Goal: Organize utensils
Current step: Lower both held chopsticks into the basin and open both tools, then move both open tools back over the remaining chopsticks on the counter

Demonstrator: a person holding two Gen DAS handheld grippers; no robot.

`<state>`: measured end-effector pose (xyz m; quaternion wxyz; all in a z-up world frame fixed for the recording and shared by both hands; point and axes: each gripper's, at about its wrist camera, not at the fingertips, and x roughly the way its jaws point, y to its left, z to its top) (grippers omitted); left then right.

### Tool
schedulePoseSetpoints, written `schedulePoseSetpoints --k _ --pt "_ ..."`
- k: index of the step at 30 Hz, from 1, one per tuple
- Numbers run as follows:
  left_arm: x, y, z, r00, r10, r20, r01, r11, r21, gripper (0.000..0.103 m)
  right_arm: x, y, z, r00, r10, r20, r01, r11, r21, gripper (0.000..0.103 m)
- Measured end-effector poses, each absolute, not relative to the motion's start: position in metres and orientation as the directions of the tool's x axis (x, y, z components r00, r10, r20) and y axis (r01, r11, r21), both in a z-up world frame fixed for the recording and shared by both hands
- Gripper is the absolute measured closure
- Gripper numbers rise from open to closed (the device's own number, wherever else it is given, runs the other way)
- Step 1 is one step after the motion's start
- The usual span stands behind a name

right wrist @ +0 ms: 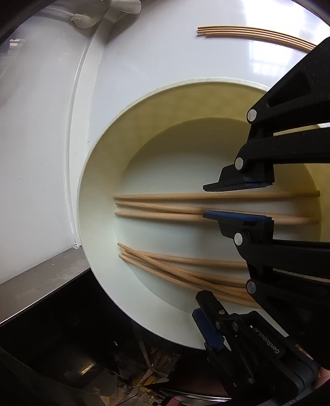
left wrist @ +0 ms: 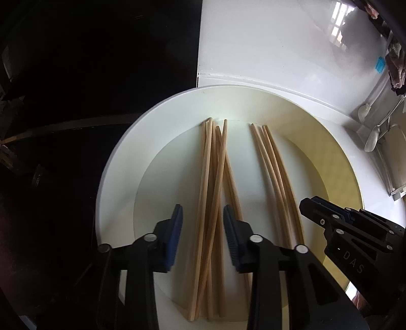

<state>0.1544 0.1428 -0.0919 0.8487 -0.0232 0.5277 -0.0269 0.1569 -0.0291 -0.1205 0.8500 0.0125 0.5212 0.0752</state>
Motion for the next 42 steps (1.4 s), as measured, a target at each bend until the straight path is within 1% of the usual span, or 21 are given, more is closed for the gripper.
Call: schedulePoseSetpoints --k 2,3,4,5,9,13,19,24,31,35,42 --pt "0.150 0.146 -0.087 0.455 -0.059 -0.889 0.014 0.998 -0.059 0.052 0.153 -0.032 -0.116 0.457 0.139 -0.879 -0.115 0.989 0.097 0.084" --pt "0.148 0.148 -0.085 0.461 -0.053 -0.886 0.009 0.998 -0.055 0.039 0.150 -0.033 -0.113 0.464 0.138 -0.875 -0.114 0.989 0.095 0.081" --pt "0.145 0.150 -0.082 0.471 -0.047 -0.881 -0.002 0.999 -0.054 0.023 0.148 -0.035 -0.111 0.470 0.138 -0.872 -0.113 0.989 0.096 0.076" --pt "0.142 0.153 -0.078 0.485 -0.043 -0.873 -0.014 0.998 -0.057 0.020 0.145 -0.037 -0.108 0.476 0.142 -0.868 -0.112 0.989 0.101 0.075" --pt "0.135 0.155 -0.073 0.498 -0.038 -0.866 -0.032 0.998 -0.062 0.019 0.130 -0.043 -0.102 0.485 0.149 -0.861 -0.120 0.987 0.104 0.074" --pt "0.125 0.155 -0.068 0.501 -0.027 -0.865 -0.027 0.999 -0.047 0.019 0.117 -0.047 -0.097 0.498 0.146 -0.855 -0.117 0.988 0.100 0.061" --pt "0.112 0.158 -0.055 0.513 -0.023 -0.858 -0.019 0.999 -0.039 0.017 0.103 -0.058 -0.090 0.520 0.147 -0.841 -0.096 0.989 0.113 0.058" --pt "0.103 0.145 -0.046 0.527 -0.023 -0.849 0.001 1.000 -0.027 0.017 0.087 -0.077 -0.079 0.545 0.141 -0.826 -0.065 0.990 0.126 0.056" --pt "0.094 0.112 -0.040 0.531 -0.055 -0.845 0.049 0.998 -0.034 0.017 0.068 -0.110 -0.069 0.566 0.109 -0.817 -0.017 0.993 0.121 0.055" --pt "0.089 0.088 -0.040 0.528 -0.084 -0.845 0.078 0.996 -0.050 0.015 0.057 -0.134 -0.064 0.580 0.076 -0.811 0.010 0.995 0.101 0.050" --pt "0.077 0.045 -0.042 0.512 -0.120 -0.850 0.125 0.990 -0.064 0.015 0.038 -0.183 -0.062 0.584 0.017 -0.812 0.069 0.995 0.071 0.049"
